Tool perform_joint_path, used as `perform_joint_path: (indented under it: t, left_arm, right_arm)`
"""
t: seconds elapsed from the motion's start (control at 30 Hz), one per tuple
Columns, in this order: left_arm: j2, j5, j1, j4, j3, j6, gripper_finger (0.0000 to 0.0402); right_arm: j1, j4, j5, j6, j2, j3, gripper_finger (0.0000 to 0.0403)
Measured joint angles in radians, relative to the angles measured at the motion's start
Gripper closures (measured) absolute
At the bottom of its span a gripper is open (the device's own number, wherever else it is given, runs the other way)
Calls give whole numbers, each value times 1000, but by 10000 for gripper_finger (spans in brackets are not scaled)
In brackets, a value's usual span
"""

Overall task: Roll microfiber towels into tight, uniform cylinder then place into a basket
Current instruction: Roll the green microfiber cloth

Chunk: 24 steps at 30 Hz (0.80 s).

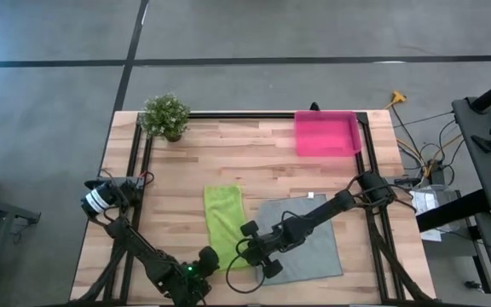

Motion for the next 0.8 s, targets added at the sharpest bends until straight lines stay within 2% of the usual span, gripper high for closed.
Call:
perform_joint_path:
  t: [0.17,0.27,0.37,0.5,0.8]
  left_arm:
    - [-3,-10,-1,3,11,-158,393]
    - [-3,-42,-1,7,14,-286,397]
    - [-9,-63,-1,2,12,-385,396]
    - [-22,-91,-1,12,17,-442,396]
    - [-26,-100,-3,95,15,-445,400]
  right_arm:
    - [0,5,0,0,0,0,394]
    - [0,9,4,0,-2,0,394]
    - [1,-1,54,0,-15,-3,394]
    - [-1,-10,131,-10,-38,-7,394]
    - [1,5,120,7,-90,-8,394]
